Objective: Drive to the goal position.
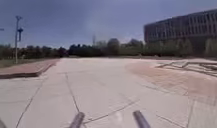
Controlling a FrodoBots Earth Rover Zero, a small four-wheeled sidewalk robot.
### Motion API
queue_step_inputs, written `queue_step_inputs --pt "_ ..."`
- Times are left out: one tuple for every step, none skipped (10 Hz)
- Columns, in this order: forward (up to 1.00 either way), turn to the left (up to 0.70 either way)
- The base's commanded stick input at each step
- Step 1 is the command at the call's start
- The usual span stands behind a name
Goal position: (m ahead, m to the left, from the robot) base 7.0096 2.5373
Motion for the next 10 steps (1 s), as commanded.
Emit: queue_step_inputs --pt "0.85 0.0" --pt "0.85 0.0" --pt "0.85 0.0" --pt "0.85 0.0" --pt "0.85 0.0" --pt "0.85 0.0" --pt "0.85 0.0" --pt "0.85 0.0" --pt "0.85 0.0" --pt "0.85 0.0"
